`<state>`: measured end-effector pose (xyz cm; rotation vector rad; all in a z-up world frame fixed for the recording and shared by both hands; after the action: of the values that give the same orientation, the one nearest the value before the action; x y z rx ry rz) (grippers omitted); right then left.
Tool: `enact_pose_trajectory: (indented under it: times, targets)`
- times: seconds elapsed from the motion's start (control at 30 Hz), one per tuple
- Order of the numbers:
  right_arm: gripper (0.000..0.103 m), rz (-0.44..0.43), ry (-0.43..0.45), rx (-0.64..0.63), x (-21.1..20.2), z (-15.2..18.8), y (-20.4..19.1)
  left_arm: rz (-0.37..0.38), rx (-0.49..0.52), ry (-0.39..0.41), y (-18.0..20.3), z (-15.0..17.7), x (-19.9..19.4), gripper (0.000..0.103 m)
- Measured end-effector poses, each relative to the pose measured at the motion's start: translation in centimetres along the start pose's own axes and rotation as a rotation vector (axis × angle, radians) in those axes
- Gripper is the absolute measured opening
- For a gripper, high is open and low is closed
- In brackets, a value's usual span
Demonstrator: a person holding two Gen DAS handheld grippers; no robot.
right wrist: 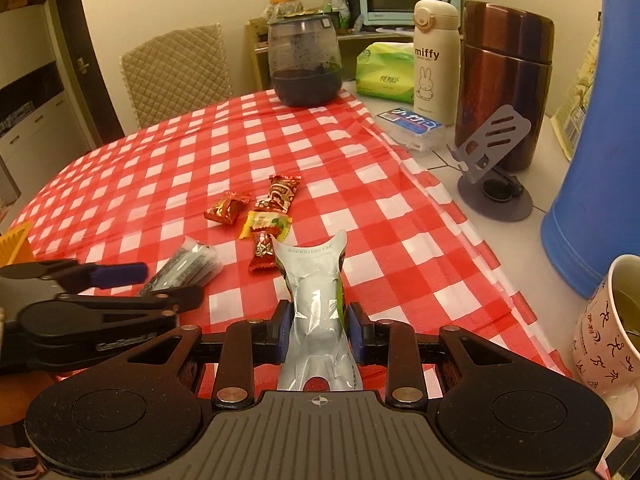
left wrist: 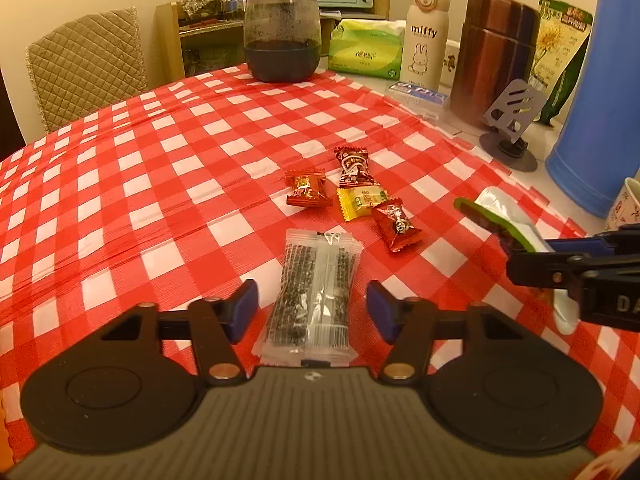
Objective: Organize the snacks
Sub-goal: 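Grasp the clear packet of dark snacks with the left gripper while the right holds the silver bar, then carry the clear packet and silver bar over the orange tray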
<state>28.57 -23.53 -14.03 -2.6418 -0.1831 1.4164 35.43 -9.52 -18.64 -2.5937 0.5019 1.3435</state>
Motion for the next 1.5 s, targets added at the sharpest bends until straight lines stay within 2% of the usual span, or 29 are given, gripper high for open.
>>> enact_pose_trajectory:
  times: [0.1, 0.23, 0.47, 0.7, 0.93, 1.5]
  targets:
    - [0.030, -0.004, 0.001, 0.003, 0.0, -0.1, -0.1, -0.008, 0.009, -0.013, 0.1, 0.0, 0.5, 0.040]
    - [0.030, -0.006, 0.003, 0.003, 0.1, -0.1, -0.3, -0.009, 0.004, -0.023, 0.2, 0.4, 0.0, 0.036]
    - [0.030, -0.014, 0.006, -0.017, 0.0, 0.0, -1.1, -0.026, -0.091, -0.060, -0.2, 3.0, -2.7, 0.035]
    - [0.030, -0.033, 0.007, -0.060, -0.9, 1.0, -2.6, -0.049, -0.152, -0.048, -0.5, 5.6, -7.1, 0.035]
    - [0.030, -0.054, 0.024, -0.053, -4.1, 2.8, -4.2, -0.072, -0.193, -0.015, -1.1, 7.6, -12.4, 0.035]
    - [0.030, -0.169, 0.059, -0.166, -11.5, 6.6, -12.9, -0.161, -0.288, 0.037, -3.3, 13.5, -22.7, 0.035]
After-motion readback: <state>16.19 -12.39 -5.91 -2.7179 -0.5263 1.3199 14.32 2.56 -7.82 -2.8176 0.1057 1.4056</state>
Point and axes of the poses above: each gripper's, at about its wrist camera, not at the fingertips, and x roughly the way its jaws point, y to its right, z to its underside, the point moved 8 cm from there along x, roughly the way its jaws point, and after that the axes turned 10 degrees about -y, right-handed, at the moved point
